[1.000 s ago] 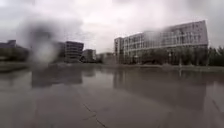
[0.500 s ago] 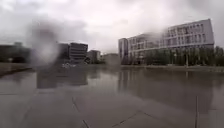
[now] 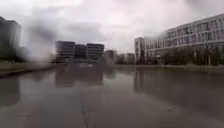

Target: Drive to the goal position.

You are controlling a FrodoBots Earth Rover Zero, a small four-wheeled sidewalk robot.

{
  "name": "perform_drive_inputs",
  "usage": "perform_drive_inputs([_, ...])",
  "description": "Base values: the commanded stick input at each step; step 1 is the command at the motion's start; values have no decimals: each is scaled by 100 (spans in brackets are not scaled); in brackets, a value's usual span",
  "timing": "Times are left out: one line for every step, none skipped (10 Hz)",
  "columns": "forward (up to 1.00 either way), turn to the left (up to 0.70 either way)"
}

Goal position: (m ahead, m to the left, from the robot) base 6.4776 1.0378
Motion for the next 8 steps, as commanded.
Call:
perform_drive_inputs([70,0])
perform_drive_inputs([70,0])
perform_drive_inputs([70,0])
perform_drive_inputs([70,0])
perform_drive_inputs([70,0])
perform_drive_inputs([70,0])
perform_drive_inputs([70,0])
perform_drive_inputs([70,0])
